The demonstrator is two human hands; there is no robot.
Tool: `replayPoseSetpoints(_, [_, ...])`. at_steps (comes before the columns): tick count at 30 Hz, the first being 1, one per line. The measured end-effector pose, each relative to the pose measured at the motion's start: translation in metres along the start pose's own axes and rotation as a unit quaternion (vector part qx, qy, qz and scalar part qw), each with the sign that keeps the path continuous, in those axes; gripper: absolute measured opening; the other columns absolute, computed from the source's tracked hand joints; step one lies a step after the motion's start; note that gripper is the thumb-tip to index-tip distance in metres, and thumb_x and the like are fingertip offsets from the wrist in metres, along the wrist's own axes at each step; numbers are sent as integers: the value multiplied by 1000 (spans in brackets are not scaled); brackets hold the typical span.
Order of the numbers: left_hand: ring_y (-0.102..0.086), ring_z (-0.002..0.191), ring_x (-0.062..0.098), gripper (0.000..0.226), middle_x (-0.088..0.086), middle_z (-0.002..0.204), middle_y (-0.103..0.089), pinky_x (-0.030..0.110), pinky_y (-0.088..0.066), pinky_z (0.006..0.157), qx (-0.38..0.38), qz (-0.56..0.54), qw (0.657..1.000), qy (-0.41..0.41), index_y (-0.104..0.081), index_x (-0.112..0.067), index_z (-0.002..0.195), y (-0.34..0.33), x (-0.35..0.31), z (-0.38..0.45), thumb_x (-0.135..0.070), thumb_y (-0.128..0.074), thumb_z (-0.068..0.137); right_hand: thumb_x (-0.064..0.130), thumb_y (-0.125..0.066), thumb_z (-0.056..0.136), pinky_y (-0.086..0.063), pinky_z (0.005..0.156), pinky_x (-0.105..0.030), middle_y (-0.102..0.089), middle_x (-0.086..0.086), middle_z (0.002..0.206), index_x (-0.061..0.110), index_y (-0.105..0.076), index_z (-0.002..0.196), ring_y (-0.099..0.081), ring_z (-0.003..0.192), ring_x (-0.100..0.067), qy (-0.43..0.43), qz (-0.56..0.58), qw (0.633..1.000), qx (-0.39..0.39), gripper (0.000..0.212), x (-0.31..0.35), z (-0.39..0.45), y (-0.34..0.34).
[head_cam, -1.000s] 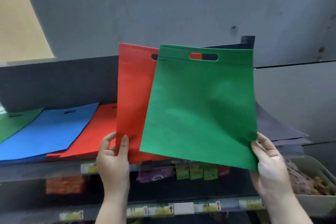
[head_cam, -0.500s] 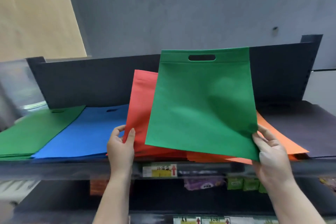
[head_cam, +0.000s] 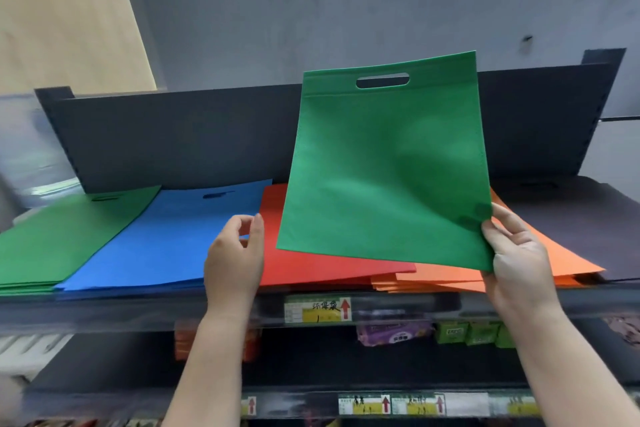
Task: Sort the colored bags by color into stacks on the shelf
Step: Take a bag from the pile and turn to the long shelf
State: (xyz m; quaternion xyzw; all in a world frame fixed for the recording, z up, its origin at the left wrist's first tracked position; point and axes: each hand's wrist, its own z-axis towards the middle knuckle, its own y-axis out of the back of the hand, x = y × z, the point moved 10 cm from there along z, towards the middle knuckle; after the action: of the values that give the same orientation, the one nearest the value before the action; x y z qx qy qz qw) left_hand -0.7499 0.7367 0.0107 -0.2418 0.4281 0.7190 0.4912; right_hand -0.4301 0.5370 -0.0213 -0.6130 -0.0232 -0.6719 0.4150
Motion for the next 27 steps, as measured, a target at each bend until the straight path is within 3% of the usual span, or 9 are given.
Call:
replayPoseSetpoints(2, [-53, 63, 9, 41, -7, 69, -61, 23, -38, 61, 64, -128, 990, 13, -58, -17, 72, -19, -20, -6, -45, -41, 96, 2, -39, 100, -57, 65, -20, -75, 3, 87, 17, -62, 103, -71, 81, -10, 1, -6, 1000, 0, 27, 2, 1, 7])
replayPoseSetpoints(4, [-47, 54, 6, 39, -12, 56, -52, 15, -37, 55, 101, -174, 980, -2, -53, -17, 62, -37, -43, -14, -43, -49, 92, 2, -39, 99, -57, 66, -21, -75, 2, 86, 17, -62, 103, -71, 81, -10, 5, -13, 1000, -4, 27, 7, 3, 17])
replayPoseSetpoints(7, [-67, 67, 7, 12, -7, 68, -72, 17, -53, 62, 131, -227, 965, 5, -67, -22, 78, -68, -63, -24, -16, -65, 88, 2, -40, 99, -58, 65, -23, -75, 2, 86, 17, -64, 99, -71, 79, -11, 19, -33, 999, -26, 28, 24, 9, 42])
replayPoseSetpoints(10, [-69, 68, 9, 15, -7, 72, -73, 22, -56, 63, 146, -256, 955, -11, -68, -22, 81, -100, -87, -35, -7, -66, 86, 2, -42, 98, -57, 65, -21, -75, 5, 85, 19, -64, 97, -71, 79, -8, 54, -70, 995, -50, 28, 53, 18, 75])
replayPoseSetpoints(17, [-67, 65, 11, 24, -11, 69, -70, 32, -57, 60, 167, -232, 956, -69, -63, -31, 77, -180, -161, -70, -9, -68, 86, -1, -46, 97, -54, 74, -14, -73, 16, 81, 24, -63, 94, -68, 79, 0, 128, -176, 971, -96, 30, 124, 52, 167])
replayPoseSetpoints(21, [-68, 72, 21, 10, 1, 76, -71, 42, -57, 66, 178, -187, 962, -87, -65, -23, 83, -223, -197, -90, -14, -69, 86, -2, -49, 95, -53, 78, -13, -72, 20, 78, 21, -64, 95, -66, 78, 3, 146, -238, 954, -114, 27, 150, 78, 216])
replayPoseSetpoints(22, [-68, 73, 22, 3, 4, 77, -71, 42, -57, 66, 182, -175, 964, -88, -67, -17, 87, -233, -204, -94, -16, -69, 86, -2, -50, 95, -52, 78, -13, -71, 19, 78, 17, -64, 99, -65, 77, 4, 146, -255, 949, -115, 24, 155, 85, 227])
replayPoseSetpoints(25, [-66, 73, 21, 10, 4, 77, -68, 36, -55, 65, 189, -129, 969, -92, -67, -11, 91, -260, -221, -105, -20, -69, 86, -3, -52, 93, -49, 71, -6, -67, 16, 82, 10, -62, 106, -62, 73, 10, 159, -329, 925, -103, 21, 168, 101, 251])
replayPoseSetpoints(27, [-63, 73, 19, 10, 0, 77, -66, 32, -52, 63, 196, -87, 972, -100, -66, -13, 91, -276, -231, -112, -22, -68, 86, -3, -54, 91, -47, 68, -9, -64, 6, 83, 9, -64, 105, -62, 74, 4, 169, -397, 898, -90, 21, 173, 108, 259])
